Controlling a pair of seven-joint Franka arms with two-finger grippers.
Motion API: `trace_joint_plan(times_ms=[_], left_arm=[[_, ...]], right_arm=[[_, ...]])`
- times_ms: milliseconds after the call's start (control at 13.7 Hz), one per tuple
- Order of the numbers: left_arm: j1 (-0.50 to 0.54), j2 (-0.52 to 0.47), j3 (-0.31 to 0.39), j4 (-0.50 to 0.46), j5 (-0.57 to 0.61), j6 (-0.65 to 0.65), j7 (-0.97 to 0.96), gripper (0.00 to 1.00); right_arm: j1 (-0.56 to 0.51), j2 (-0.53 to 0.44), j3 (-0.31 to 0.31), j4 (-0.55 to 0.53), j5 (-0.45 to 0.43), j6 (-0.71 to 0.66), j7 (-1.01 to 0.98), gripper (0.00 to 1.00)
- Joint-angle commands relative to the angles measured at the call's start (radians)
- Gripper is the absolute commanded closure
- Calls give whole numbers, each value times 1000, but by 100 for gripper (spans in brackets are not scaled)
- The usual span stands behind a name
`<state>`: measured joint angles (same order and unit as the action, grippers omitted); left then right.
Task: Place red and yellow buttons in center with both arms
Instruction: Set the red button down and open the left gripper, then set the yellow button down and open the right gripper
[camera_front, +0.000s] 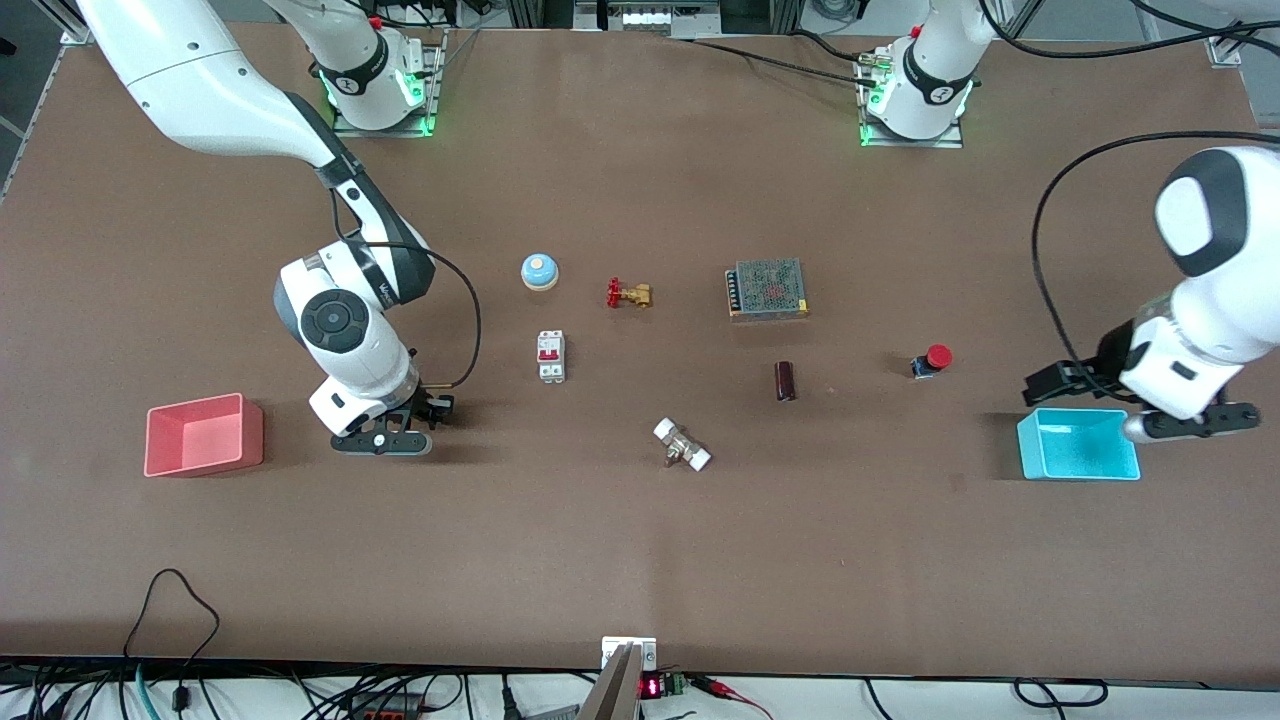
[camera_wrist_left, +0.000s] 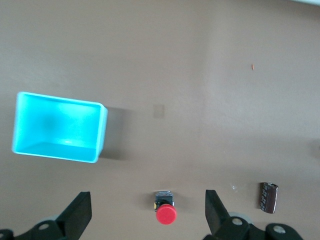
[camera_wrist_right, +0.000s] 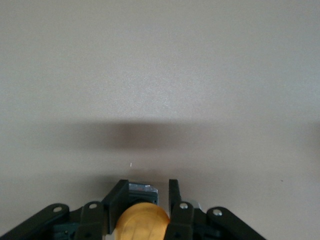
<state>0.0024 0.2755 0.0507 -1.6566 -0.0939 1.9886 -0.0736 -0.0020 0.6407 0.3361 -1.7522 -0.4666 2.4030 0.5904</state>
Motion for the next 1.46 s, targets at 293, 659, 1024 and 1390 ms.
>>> trace_joint_plan(times_ms=[293, 659, 1024, 1390], left_arm=[[94, -22, -63, 156, 2, -210, 17, 0], [94, -35, -66, 159, 5, -258, 11, 0], [88, -27, -66, 185, 5, -252, 12, 0], [85, -22, -57, 193, 2, -257, 12, 0]], right_arm=[[0, 4, -2, -10, -46, 16, 48, 39], [-7, 1, -2, -4, -35, 16, 52, 7], [-82, -181, -2, 25, 260, -146, -258, 0], [-153, -498, -63, 88, 438, -552, -503, 0]])
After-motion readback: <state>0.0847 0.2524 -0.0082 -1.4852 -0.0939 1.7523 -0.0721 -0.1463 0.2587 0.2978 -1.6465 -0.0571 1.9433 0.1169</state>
